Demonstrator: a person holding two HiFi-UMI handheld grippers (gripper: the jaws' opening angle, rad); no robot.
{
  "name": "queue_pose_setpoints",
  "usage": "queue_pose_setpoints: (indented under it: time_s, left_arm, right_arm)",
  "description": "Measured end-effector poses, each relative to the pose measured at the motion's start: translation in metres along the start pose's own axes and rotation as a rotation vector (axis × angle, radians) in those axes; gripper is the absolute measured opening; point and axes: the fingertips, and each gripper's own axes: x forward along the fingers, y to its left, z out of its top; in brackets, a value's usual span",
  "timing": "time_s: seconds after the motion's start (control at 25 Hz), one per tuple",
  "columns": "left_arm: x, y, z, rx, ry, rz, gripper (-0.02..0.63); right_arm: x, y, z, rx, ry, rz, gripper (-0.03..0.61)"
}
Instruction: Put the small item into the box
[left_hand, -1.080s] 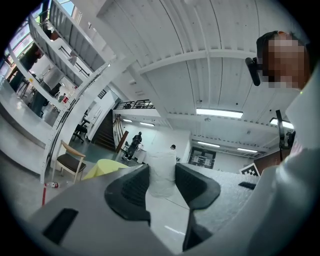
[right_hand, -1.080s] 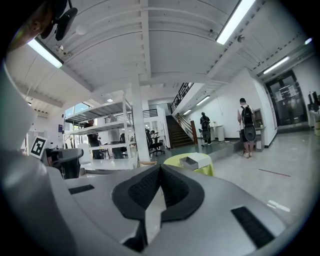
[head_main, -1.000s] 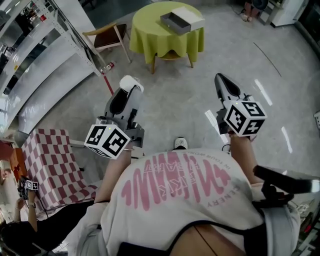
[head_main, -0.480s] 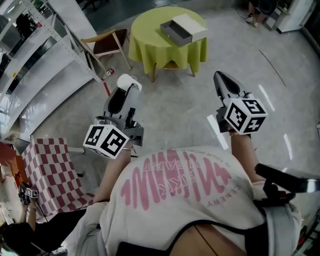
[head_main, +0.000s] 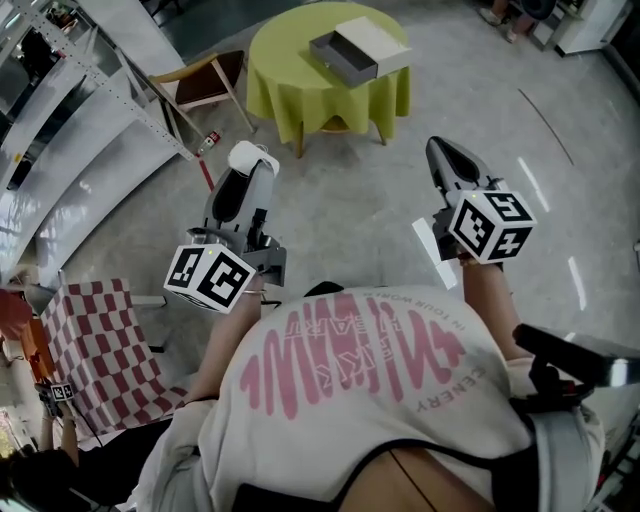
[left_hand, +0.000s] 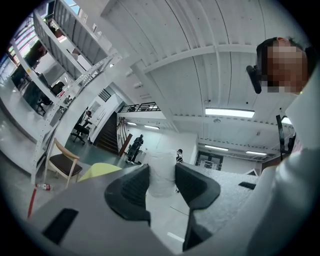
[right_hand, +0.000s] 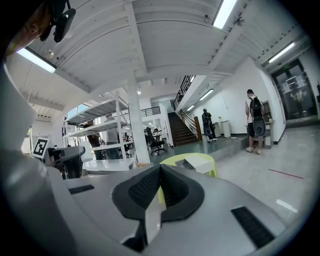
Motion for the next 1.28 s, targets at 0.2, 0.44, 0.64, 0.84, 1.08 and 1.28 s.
queue_pose_setpoints:
  time_s: [0.2,0.44,0.64,0.84,1.08,1.28]
  left_arm:
    - [0.007,0.008,-0.014,-0.019,0.046,0.009,0.170]
    - [0.026,0.022,-0.021,-0.024,0.065,0.005,0.170]
    - [0.050,0.036,-0.019,-0.028,0.060,-0.006,0.170]
    - [0.080,0.060,-0.015,-0.051,0.056,-0.007,0.170]
    - [0.127,0.083,-0.007,-0.058,0.062,-0.034,0.170]
    - [0.166,0.101,0.006,-0.058,0.065,-0.073,0.170]
  right_arm:
    - [0.006,-0.007,-0.014,0.032,0.029,-0.010,0.006]
    - [0.023,-0.021,-0.025,0.062,0.045,-0.029,0.006]
    - [0.047,-0.029,-0.018,0.059,0.044,-0.032,0.006]
    - [0.078,-0.036,-0.012,0.047,0.057,-0.036,0.006]
    - [0.119,-0.053,0.002,0.050,0.060,-0.052,0.006]
    - [0.149,-0.065,0.020,0.047,0.042,-0.087,0.006]
